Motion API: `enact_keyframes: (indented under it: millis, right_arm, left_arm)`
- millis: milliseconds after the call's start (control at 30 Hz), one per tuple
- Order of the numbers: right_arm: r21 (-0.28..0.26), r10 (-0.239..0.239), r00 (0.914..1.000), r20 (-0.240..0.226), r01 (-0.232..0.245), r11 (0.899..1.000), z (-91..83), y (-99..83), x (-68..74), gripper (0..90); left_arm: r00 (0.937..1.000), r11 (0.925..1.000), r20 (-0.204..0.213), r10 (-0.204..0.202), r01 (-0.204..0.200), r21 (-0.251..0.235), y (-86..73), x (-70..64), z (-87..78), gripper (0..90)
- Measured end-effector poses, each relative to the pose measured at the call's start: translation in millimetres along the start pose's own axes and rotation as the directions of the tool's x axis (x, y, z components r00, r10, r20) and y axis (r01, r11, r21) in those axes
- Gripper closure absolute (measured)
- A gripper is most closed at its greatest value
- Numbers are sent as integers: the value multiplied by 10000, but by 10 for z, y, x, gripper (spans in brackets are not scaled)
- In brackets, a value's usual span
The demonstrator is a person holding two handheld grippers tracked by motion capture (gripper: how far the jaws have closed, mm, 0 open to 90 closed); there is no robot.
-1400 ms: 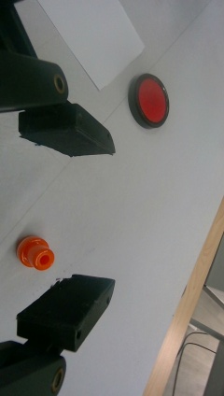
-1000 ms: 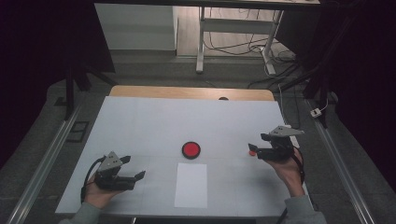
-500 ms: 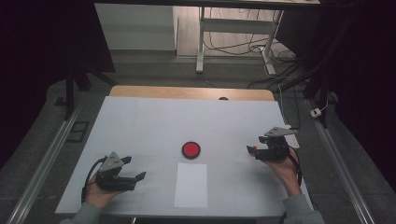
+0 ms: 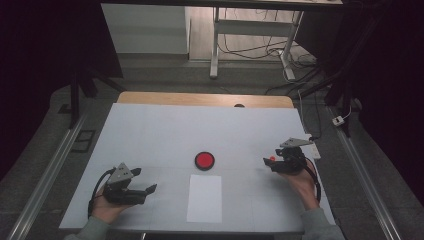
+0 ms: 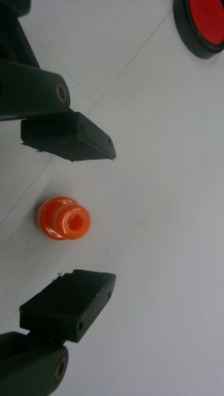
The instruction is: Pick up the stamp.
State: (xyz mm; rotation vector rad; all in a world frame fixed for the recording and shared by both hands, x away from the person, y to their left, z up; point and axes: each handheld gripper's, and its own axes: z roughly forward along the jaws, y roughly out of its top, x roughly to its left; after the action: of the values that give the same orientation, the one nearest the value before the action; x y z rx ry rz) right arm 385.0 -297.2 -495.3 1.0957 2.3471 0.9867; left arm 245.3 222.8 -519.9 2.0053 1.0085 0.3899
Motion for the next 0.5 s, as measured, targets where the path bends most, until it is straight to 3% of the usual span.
enact_keyframes:
  millis: [500]
  right_arm:
    - [-84, 189, 9998, 105, -188, 9998, 14, -45, -29, 437]
  left_arm:
    - [10000, 10000, -17, -7, 7, 59, -6, 9, 8, 164]
